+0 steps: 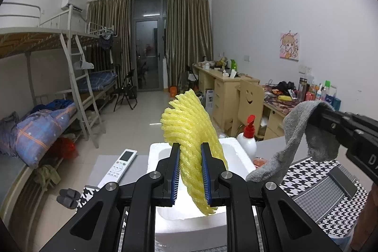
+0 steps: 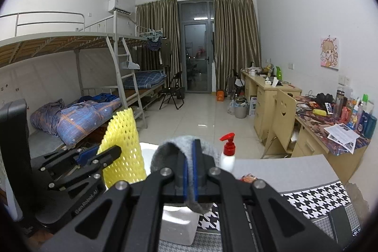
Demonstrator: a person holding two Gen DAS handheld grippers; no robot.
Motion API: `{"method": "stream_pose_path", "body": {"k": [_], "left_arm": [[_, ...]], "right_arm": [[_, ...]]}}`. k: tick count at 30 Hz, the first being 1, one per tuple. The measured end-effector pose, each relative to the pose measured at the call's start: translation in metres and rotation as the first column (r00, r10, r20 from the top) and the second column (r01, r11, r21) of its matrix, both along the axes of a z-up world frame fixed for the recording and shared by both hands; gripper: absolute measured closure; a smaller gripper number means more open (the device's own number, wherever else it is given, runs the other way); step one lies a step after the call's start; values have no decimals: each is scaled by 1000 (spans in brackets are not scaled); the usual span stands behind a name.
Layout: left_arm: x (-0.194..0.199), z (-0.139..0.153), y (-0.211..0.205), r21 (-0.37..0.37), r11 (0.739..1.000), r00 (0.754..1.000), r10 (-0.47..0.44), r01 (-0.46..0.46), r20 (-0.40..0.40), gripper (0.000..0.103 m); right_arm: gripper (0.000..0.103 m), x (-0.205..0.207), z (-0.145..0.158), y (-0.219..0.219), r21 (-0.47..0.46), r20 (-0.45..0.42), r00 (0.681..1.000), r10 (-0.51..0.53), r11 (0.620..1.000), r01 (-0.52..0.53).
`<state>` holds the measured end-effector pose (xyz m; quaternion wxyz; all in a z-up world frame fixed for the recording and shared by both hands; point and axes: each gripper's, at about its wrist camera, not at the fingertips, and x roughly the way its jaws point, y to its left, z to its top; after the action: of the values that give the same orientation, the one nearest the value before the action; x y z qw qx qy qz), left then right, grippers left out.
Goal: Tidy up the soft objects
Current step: 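Lift and carry the yellow net and grey sock over the white foam box, then open the left tool to drop the yellow net into the foam box, then lower the grey sock into the foam box with the right tool and release it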
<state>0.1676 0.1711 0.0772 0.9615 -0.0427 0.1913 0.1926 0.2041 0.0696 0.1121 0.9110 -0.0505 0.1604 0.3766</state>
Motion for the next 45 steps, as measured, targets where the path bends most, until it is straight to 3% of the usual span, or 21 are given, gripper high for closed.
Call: {"method": "stream_pose_path", "body": {"k": [19,20,23,28,30,33,45], "left_arm": [[28,-19,12,-24,999,998,-42,41,-54,83],[30,-20,11,-24,999,997,-45,44,-58,78],[33,-23,12,-29,998,997,-54,52,-58,49],[37,-28,8,-5,999,996,-51,51,-72,25],[38,-29,6,10,999,996,-42,43,-76,9],[36,-29,9,5,1000,997,-28,28,-70,3],[22,-21,28,-3,999,998,46,-46,-52,1]], "right_arm": [[97,10,-2,12,-25,-9,1000,-2,1000,2],[97,10,-2,12,-25,-7,1000,-5,1000,5],[97,10,-3,12,-27,-8,1000,-10,1000,9],[97,13,-3,11,-21,-11,1000,-11,1000,11],[97,15,-4,11,-24,-12,1000,-16,1000,16],[97,17,-6,11,-27,-17,1000,-17,999,17],[97,18,-5,17,-36,-16,1000,1,999,-1]]}}
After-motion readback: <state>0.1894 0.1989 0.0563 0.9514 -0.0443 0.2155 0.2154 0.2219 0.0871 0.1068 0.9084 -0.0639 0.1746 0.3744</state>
